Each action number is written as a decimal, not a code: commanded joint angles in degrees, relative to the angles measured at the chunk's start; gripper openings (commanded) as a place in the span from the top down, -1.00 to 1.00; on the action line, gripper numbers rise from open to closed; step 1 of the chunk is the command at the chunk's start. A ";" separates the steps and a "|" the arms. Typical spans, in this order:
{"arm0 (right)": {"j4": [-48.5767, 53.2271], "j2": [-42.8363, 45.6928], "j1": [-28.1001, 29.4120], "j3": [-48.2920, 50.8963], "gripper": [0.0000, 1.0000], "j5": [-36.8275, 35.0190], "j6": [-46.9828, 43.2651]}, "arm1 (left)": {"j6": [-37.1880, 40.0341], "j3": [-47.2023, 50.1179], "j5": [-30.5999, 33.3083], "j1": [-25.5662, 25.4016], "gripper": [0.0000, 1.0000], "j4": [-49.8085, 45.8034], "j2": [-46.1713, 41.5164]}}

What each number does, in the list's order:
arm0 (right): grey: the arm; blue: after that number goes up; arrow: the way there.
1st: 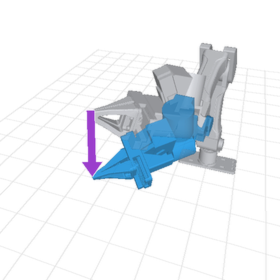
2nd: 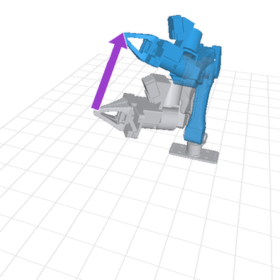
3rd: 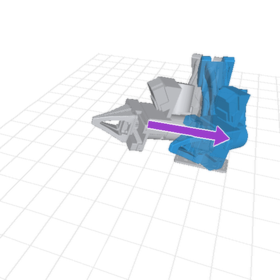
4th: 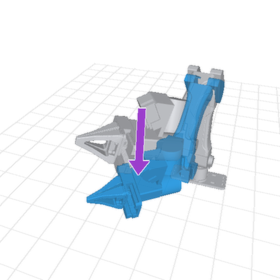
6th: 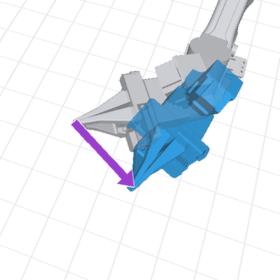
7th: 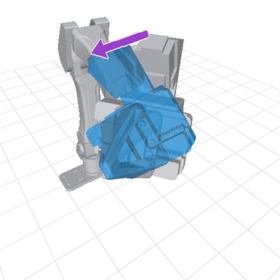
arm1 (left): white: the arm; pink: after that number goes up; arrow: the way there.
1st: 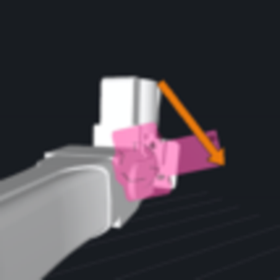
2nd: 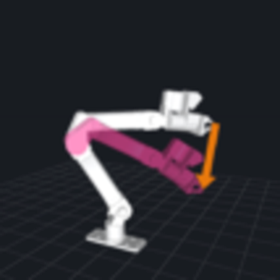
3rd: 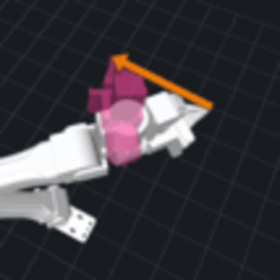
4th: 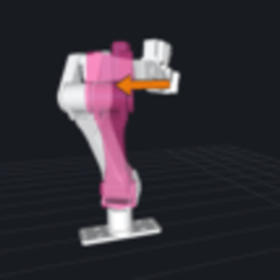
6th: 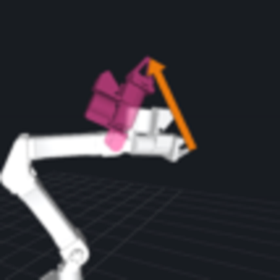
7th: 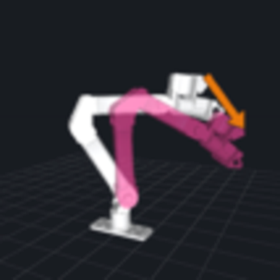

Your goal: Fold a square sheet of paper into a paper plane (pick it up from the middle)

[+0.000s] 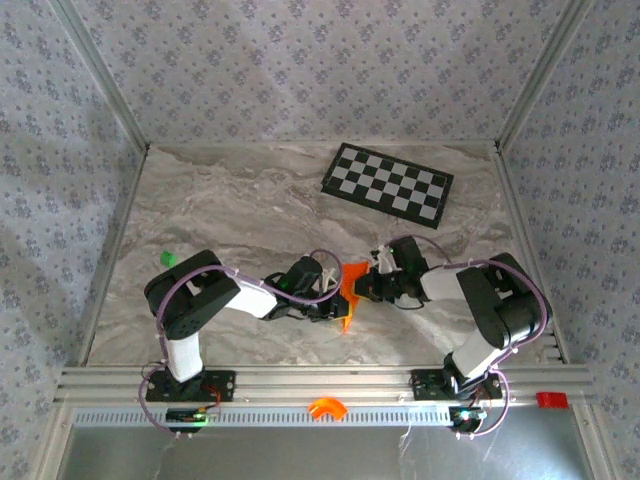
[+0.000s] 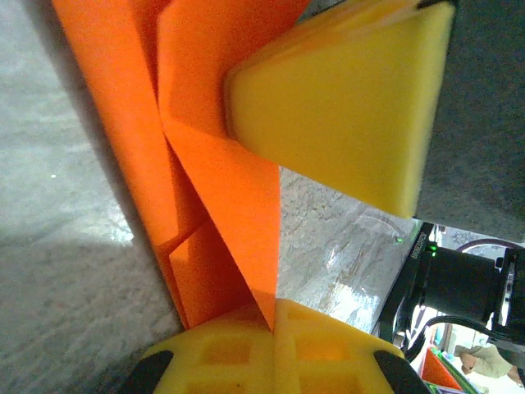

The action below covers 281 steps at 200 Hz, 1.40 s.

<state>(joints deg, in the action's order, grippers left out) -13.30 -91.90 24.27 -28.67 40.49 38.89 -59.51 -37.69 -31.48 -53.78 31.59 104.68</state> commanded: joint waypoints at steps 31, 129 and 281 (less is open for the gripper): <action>7.17 -1.79 1.09 0.41 0.89 -9.63 -2.41 | 5.88 -1.26 2.56 -1.64 0.71 -11.34 -2.48; 6.33 -2.91 1.26 0.01 0.90 -8.90 -2.26 | 6.88 0.52 1.12 -3.79 0.95 -11.29 -6.18; 5.92 -3.29 1.33 -0.16 0.91 -8.39 -0.58 | 10.66 -9.32 3.15 -1.15 0.98 -19.30 -9.84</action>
<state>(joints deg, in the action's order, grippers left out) -11.35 -91.66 25.02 -29.47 38.81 38.33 -50.61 -43.24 -24.32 -54.87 13.85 90.87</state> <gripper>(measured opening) 0.052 0.052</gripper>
